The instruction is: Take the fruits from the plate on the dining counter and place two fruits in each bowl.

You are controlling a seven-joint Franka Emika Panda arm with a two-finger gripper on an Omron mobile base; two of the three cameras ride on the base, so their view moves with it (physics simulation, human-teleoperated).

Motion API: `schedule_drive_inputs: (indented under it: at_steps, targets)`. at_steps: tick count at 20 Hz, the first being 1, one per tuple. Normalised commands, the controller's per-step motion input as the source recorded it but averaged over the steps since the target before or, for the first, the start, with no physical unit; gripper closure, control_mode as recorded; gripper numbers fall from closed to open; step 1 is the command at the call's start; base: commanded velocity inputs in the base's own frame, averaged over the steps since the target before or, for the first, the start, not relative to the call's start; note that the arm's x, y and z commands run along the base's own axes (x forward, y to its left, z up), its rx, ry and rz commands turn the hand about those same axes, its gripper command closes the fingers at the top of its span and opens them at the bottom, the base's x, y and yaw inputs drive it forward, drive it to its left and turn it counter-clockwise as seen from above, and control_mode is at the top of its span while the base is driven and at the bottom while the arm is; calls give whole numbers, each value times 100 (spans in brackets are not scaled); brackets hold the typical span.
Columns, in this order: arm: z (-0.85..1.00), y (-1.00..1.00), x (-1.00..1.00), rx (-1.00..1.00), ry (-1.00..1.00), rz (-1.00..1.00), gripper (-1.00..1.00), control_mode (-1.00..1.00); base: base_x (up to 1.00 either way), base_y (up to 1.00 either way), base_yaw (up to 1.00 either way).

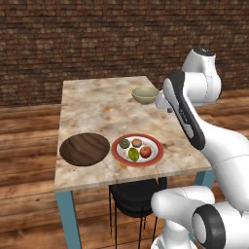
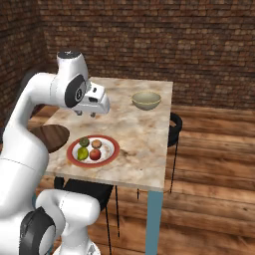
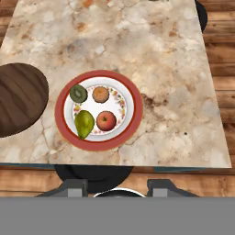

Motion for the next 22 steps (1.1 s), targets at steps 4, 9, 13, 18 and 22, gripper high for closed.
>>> schedule_drive_inputs:
  at_steps: [4,9,13,18,22]
  targets:
    - [-25,1,1,0,0,0,-100,-100,0,0,0]
    - [-66,0,33,0,0,0,-100,-100,0,0,0]
    - [-56,7,36,0,4,0,-100,-100,0,0,0]
    - [-71,27,22,0,8,0,-100,-100,0,0,0]
    - [-78,20,15,0,4,0,-100,-100,0,0,0]
